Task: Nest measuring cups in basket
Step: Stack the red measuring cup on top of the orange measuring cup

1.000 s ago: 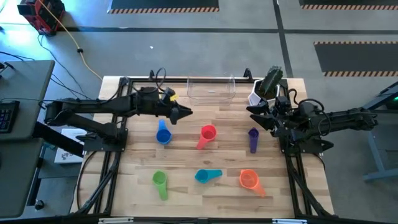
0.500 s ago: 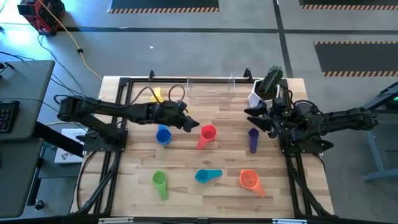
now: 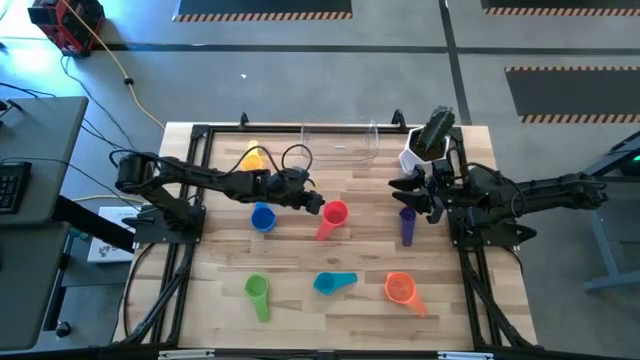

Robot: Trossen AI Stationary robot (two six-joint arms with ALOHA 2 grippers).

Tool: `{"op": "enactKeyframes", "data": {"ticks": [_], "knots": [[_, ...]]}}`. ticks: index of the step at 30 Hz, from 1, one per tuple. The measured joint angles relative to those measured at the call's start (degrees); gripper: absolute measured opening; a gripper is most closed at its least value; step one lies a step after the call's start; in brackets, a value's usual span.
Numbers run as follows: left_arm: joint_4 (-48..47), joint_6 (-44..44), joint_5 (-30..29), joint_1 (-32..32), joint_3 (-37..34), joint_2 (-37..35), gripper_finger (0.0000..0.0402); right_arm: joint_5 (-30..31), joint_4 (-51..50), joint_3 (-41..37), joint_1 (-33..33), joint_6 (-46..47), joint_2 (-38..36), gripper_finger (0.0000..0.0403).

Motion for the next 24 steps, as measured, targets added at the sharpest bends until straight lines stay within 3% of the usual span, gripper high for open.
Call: {"op": "enactKeyframes", "data": {"ticks": [24], "knots": [[5.97, 0.58, 0.18, 0.00, -0.02, 11.39, 0.0131, -0.05, -1.10, 0.00, 0.00, 0.02, 0.00, 0.0218]]}}
